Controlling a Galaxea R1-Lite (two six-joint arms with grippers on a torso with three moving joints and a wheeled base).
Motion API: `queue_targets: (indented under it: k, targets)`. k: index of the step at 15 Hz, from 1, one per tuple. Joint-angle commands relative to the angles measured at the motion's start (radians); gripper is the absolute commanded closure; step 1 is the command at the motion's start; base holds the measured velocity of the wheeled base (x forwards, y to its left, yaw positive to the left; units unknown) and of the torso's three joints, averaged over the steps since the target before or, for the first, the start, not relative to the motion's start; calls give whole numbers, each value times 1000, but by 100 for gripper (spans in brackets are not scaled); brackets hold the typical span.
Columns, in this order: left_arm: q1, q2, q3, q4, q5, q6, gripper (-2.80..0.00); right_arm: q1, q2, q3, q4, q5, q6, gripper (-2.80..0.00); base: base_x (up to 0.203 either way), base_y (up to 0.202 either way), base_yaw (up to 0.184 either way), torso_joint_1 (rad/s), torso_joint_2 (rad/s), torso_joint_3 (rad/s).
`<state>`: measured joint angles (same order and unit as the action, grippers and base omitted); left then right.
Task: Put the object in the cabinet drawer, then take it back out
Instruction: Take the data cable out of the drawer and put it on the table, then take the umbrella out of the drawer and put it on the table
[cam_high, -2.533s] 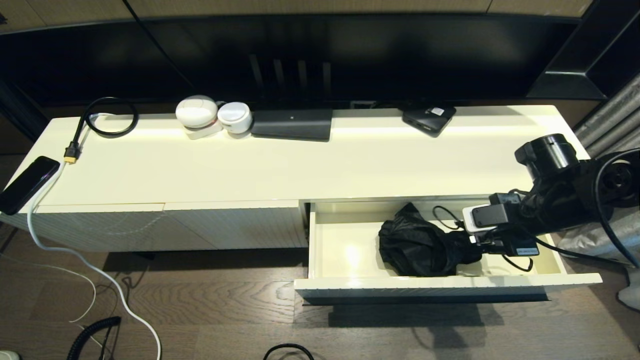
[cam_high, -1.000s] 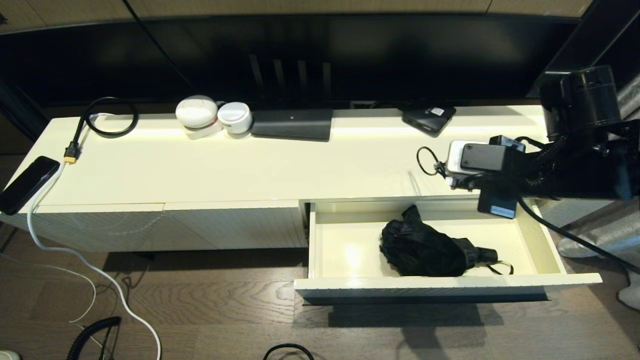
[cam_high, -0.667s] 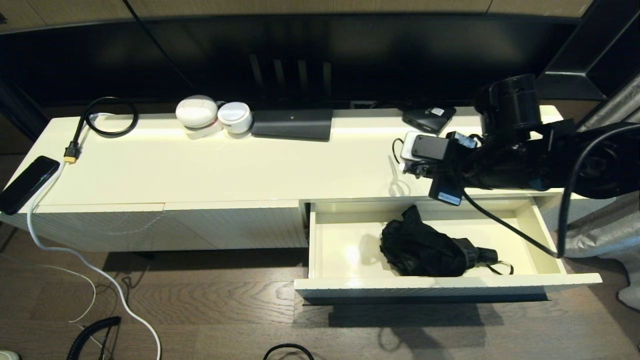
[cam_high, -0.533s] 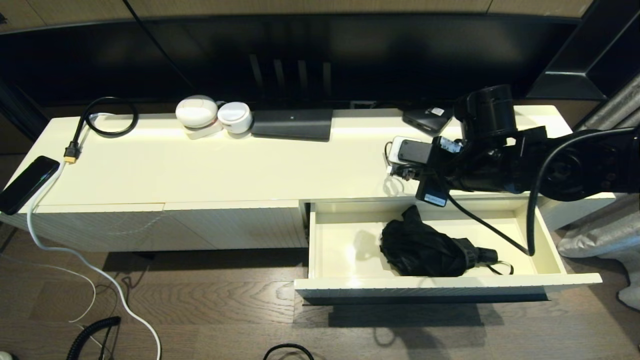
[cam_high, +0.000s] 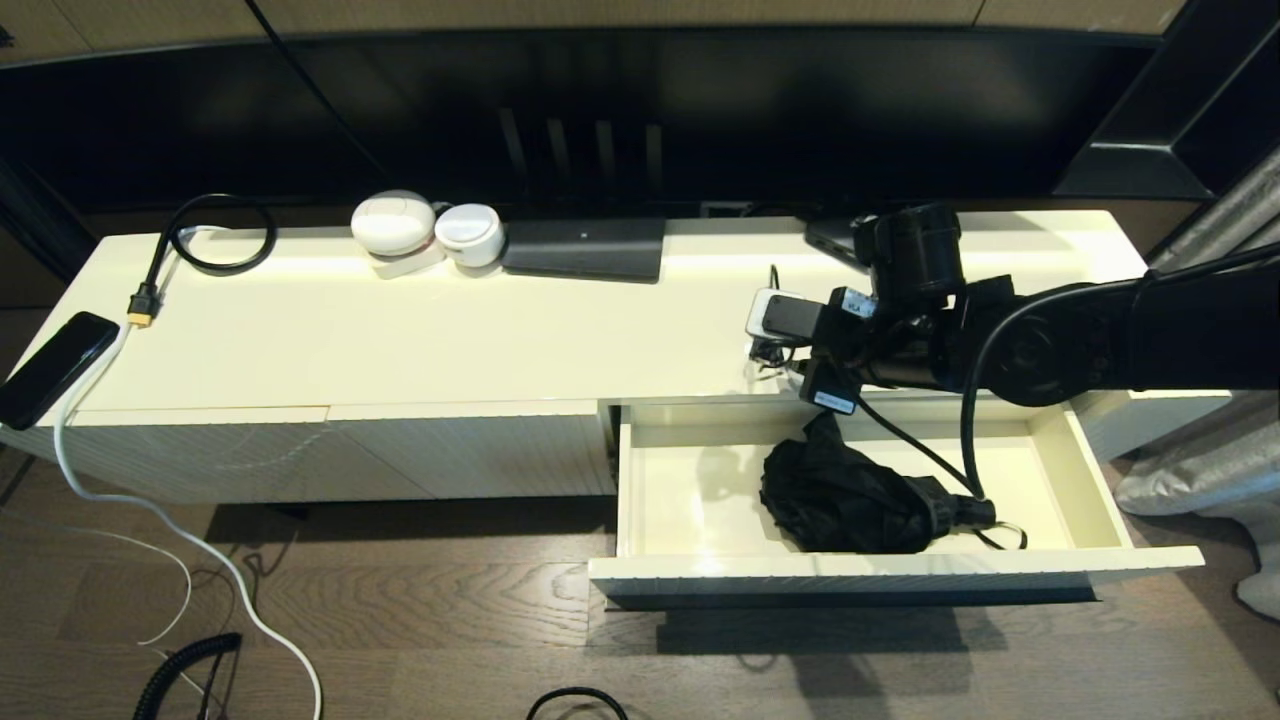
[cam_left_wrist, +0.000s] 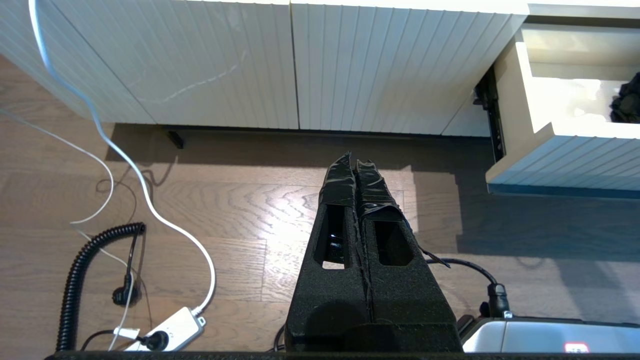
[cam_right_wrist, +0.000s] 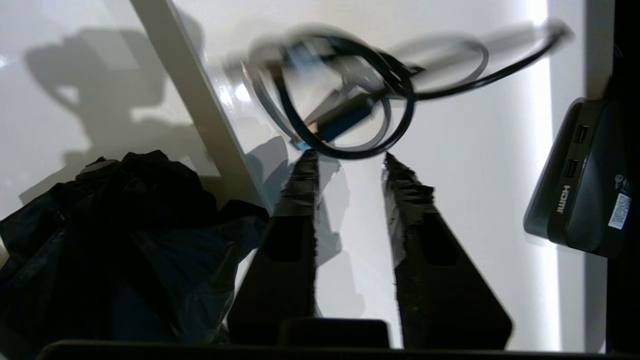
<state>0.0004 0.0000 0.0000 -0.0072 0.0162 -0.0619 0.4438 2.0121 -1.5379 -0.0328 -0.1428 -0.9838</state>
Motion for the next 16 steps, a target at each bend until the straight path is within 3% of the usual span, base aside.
queue_targets:
  k: [1, 5, 8, 10, 13, 16]
  targets:
    - [0, 0, 0, 0, 1, -1, 0, -3, -20, 13, 10, 1, -7, -280, 0, 0, 0, 0, 0, 0]
    - [0, 0, 0, 0, 1, -1, 0, -5, -122, 56, 21, 3, -4, -280, 0, 0, 0, 0, 0, 0]
    - [1, 0, 0, 0, 1, -1, 0, -36, -272, 158, 114, 25, -27, -280, 0, 0, 0, 0, 0, 0]
    - [1, 0, 0, 0, 1, -1, 0, -101, -382, 247, 218, 79, -94, -280, 0, 0, 0, 0, 0, 0]
    - [0, 1, 0, 0, 1, -1, 0, -239, -506, 373, 443, 196, -264, -280, 0, 0, 0, 0, 0, 0]
    - [0, 0, 0, -1, 1, -1, 0, -318, -525, 402, 582, 290, -400, -280, 0, 0, 0, 0, 0, 0]
